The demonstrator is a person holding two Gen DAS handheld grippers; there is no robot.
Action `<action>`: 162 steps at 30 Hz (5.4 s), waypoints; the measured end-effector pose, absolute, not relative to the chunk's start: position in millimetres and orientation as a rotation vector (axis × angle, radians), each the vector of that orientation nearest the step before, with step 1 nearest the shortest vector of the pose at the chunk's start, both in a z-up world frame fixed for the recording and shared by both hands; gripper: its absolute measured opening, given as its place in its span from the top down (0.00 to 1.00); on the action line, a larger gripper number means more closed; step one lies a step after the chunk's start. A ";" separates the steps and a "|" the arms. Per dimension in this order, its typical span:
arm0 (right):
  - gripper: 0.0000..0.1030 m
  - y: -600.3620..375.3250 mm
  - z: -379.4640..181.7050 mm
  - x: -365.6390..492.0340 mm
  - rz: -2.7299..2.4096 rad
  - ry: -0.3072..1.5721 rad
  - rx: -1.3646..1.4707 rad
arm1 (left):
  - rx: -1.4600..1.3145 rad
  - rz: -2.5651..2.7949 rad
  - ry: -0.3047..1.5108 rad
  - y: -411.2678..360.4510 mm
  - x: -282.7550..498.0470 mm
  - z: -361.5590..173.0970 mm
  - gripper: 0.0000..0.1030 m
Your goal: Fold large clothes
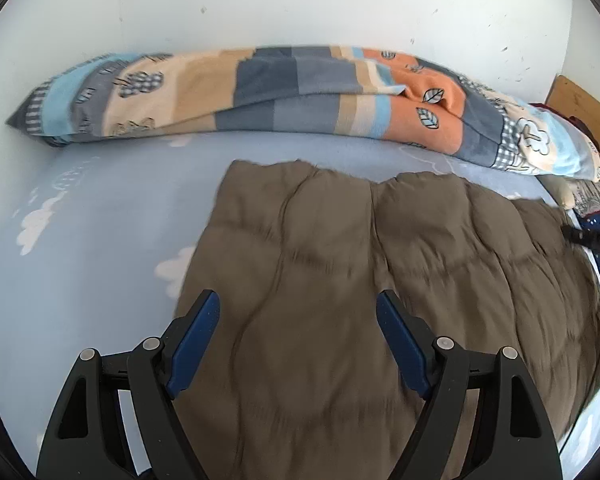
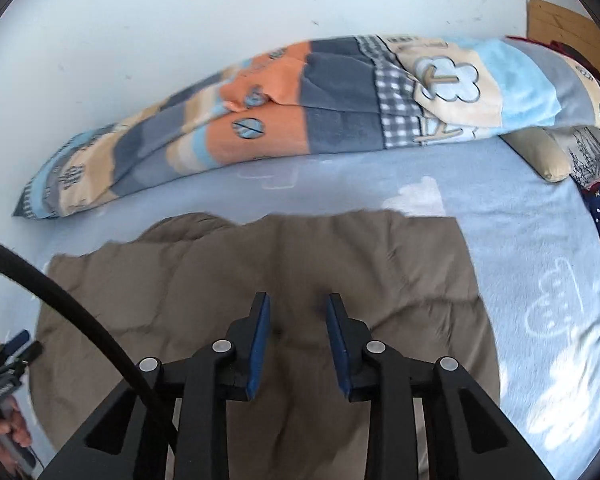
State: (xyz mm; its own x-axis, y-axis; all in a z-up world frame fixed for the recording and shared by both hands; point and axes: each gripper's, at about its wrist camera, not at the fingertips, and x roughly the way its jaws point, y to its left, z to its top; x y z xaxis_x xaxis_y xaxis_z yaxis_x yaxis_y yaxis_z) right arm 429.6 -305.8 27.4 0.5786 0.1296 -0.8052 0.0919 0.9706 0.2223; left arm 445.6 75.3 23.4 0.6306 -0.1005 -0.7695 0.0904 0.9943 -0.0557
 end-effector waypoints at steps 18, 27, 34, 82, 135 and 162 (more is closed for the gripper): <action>0.70 -312.4 3.8 448.3 -0.002 1.049 0.266 | -0.074 -0.148 0.990 53.9 498.6 13.9 0.18; 0.70 -267.2 60.7 336.0 0.124 0.939 0.320 | -0.051 -0.212 0.905 50.7 372.8 53.8 0.18; 0.70 -239.7 52.1 269.1 0.106 0.955 0.400 | -0.097 -0.139 0.924 71.7 313.7 22.2 0.18; 0.25 -425.0 8.1 218.6 -0.109 0.921 1.035 | -0.601 -0.084 1.113 191.3 362.0 -35.1 0.11; 0.07 -458.8 -34.5 265.0 0.141 0.894 1.064 | -0.701 -0.310 1.093 185.3 386.7 -47.4 0.11; 0.00 -421.9 -62.8 385.8 0.586 1.088 0.688 | -0.542 -0.768 1.231 196.1 475.7 -87.6 0.06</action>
